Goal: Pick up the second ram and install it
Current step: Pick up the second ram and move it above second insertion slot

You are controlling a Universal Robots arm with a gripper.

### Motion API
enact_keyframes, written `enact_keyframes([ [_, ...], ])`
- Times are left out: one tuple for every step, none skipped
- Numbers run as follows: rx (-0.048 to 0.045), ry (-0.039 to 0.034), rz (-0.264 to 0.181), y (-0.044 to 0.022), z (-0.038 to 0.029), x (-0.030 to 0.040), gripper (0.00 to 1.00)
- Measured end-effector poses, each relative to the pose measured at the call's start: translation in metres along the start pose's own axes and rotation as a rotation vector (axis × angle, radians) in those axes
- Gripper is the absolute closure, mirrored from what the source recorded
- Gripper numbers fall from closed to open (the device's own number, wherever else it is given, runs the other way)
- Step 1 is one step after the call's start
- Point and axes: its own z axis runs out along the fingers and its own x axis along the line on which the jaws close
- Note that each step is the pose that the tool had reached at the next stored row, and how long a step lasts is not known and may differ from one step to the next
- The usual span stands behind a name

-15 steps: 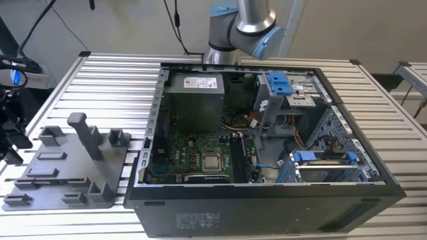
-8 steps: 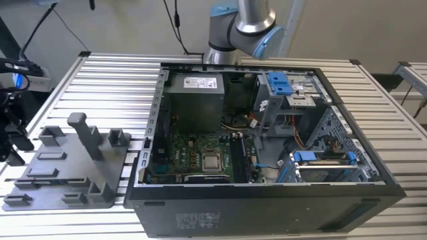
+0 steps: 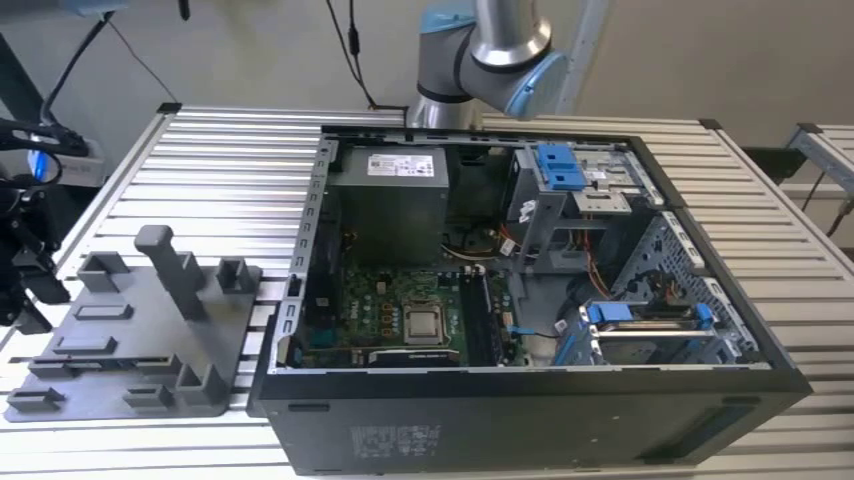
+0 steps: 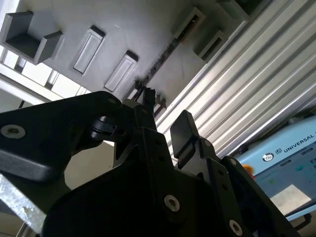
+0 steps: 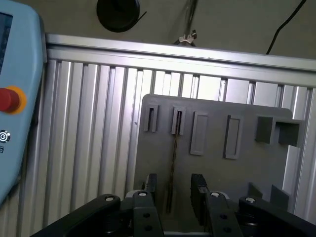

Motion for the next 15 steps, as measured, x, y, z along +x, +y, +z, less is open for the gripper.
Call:
enact_keyframes([
  [0.0000,0.0000,0.000,0.0000,0.0002,0.0000,0.58],
  [0.0002,-0.0001,0.000,0.0000,0.0006,0.0000,0.58],
  [0.0004,-0.0003,0.000,-0.0001,0.0012,-0.0001,0.58],
  [0.0002,-0.0001,0.000,-0.0001,0.0016,-0.0001,0.58],
  [0.0000,0.0002,0.000,-0.0001,0.0019,-0.0001,0.58],
  [0.0000,0.0004,0.000,-0.0001,0.0023,-0.0001,0.58],
  [-0.0001,0.0007,0.000,-0.0001,0.0026,-0.0001,0.58],
  [-0.0001,0.0013,0.000,-0.0001,0.0030,-0.0001,0.58],
  [-0.0001,0.0020,0.000,-0.0001,0.0034,-0.0001,0.58],
  [-0.0003,0.0029,0.000,-0.0001,0.0038,-0.0001,0.58],
  [-0.0003,0.0036,0.000,-0.0001,0.0042,-0.0002,0.58],
  [-0.0004,0.0042,0.000,-0.0001,0.0046,-0.0002,0.58],
  [-0.0005,0.0046,0.000,-0.0001,0.0049,-0.0002,0.58],
  [-0.0005,0.0052,0.000,-0.0001,0.0053,-0.0002,0.58],
  [-0.0006,0.0059,0.000,-0.0002,0.0057,-0.0002,0.58],
])
